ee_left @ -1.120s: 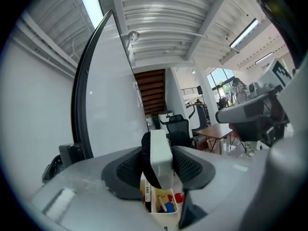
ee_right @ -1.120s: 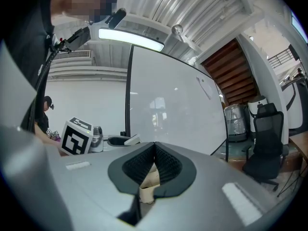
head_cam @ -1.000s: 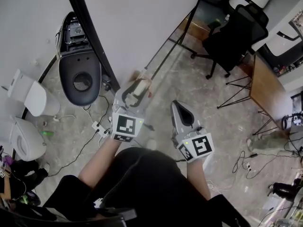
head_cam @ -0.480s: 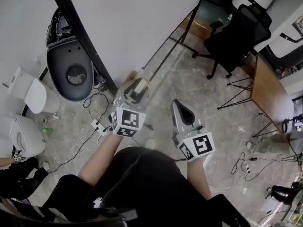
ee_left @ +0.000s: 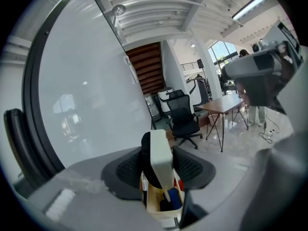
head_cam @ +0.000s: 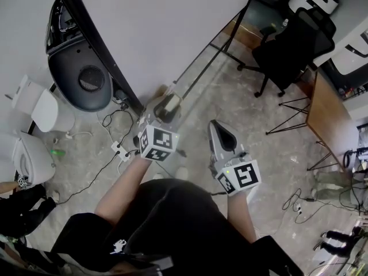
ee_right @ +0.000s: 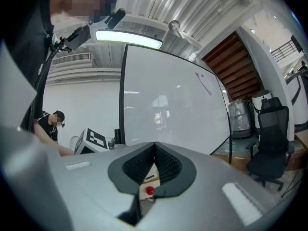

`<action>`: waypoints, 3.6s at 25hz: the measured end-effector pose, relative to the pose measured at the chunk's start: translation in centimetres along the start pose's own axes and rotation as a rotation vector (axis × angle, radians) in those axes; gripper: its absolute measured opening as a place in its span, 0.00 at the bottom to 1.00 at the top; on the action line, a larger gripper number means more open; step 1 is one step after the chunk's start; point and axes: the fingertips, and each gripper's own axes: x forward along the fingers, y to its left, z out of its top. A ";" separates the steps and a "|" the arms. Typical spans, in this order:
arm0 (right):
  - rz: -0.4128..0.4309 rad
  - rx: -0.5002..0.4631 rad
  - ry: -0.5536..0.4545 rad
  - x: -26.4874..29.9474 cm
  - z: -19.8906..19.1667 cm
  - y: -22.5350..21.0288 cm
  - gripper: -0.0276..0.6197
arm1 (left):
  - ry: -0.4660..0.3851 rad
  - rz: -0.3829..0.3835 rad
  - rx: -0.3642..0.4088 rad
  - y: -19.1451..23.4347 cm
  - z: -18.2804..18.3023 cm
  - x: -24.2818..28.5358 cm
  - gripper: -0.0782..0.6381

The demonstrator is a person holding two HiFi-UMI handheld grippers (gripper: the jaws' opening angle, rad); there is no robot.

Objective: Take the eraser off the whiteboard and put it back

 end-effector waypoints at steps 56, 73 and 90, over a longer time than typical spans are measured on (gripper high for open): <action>0.001 -0.001 0.000 0.4 0.3 0.7 0.06 | -0.096 0.029 0.086 0.0 2.6 -1.0 0.38; -0.068 -0.048 -0.056 0.6 2.2 4.1 0.06 | -0.378 0.023 -0.132 4.6 6.8 -13.5 0.20; -0.106 -0.080 -0.031 0.8 1.9 5.8 0.06 | -0.403 0.013 -0.306 7.5 2.5 -16.9 0.12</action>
